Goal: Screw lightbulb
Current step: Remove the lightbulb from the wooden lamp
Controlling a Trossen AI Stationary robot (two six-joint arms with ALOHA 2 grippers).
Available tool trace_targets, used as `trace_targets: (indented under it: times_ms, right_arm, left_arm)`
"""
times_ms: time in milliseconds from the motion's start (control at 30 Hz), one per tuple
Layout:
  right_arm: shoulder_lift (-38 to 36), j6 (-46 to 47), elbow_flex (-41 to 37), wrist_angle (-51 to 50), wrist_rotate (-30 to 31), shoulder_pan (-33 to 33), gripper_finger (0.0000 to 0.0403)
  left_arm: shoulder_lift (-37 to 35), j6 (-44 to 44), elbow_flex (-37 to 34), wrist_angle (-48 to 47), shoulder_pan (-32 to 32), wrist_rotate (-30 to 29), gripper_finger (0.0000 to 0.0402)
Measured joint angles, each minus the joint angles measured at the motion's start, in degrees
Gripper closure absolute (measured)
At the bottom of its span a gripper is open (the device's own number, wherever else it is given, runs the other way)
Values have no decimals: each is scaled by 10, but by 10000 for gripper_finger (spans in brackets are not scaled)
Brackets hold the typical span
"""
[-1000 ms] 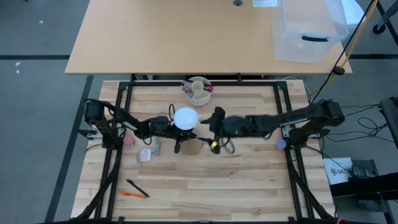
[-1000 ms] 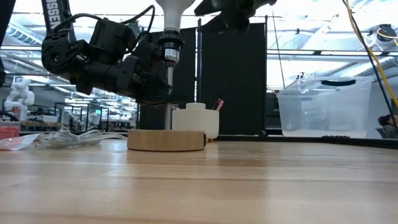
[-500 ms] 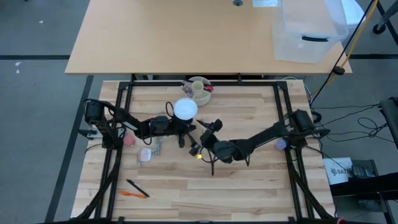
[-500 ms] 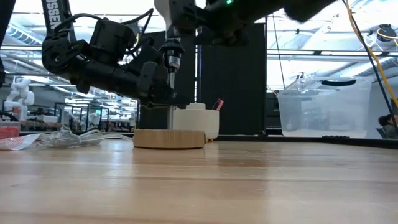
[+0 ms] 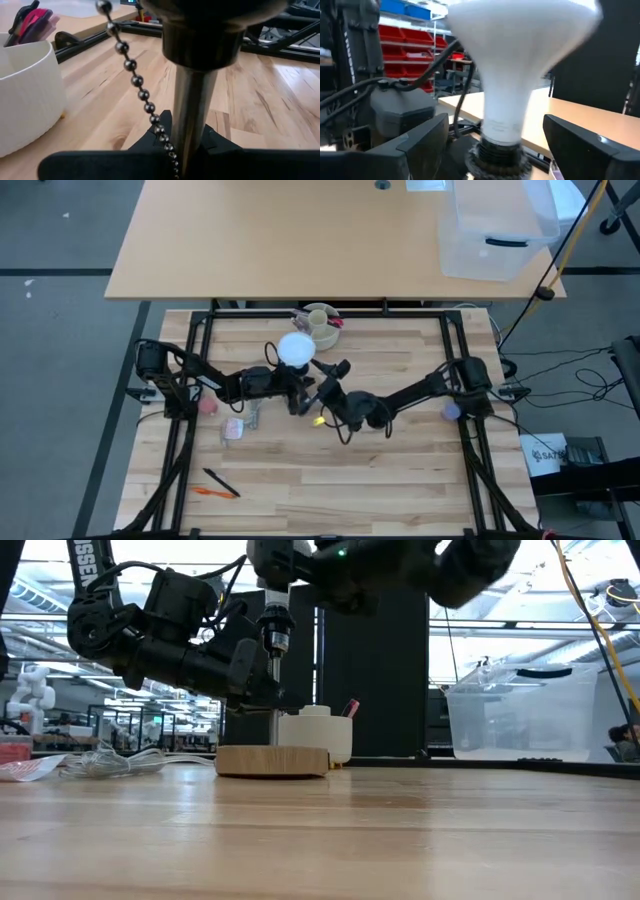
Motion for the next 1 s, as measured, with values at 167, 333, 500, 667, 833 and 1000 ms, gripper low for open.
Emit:
trace_targets:
  times_ms: [167,333,500,667,833,1000]
  right_arm:
    - [0,6,26,-45,-12,-17,87]
    - [0,6,28,-49,-21,-25,103]
    - [0,6,28,-51,-39,-31,153]
    - [0,6,28,-48,-48,-37,214]
    - [0,3,28,-46,-50,-38,257]
    - [-4,2,28,-60,-51,-38,255]
  left_arm:
    - [0,0,0,0,0,-1,378]
    - [0,1,0,-4,0,-1,378]
    - [0,5,0,-4,0,0,378]
    - [0,6,0,-4,0,0,378]
    - [0,7,0,-4,0,0,378]
    - [0,14,0,-4,0,2,378]
